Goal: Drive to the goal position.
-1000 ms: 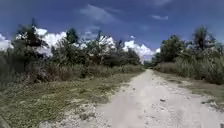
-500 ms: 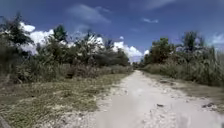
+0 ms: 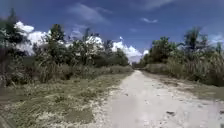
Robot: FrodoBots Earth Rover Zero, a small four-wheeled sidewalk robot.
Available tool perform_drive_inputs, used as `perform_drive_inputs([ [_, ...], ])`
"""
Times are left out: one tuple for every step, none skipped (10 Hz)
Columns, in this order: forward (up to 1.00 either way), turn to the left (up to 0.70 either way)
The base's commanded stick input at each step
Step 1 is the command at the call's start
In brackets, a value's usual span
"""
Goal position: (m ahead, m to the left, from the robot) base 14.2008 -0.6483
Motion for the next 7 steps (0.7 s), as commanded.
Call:
perform_drive_inputs([
  [0.5,-0.5],
  [0.5,-0.5],
  [0.5,-0.5],
  [0.5,-0.24],
  [0.5,0.0],
  [0.5,0.0],
  [0.5,0.0],
])
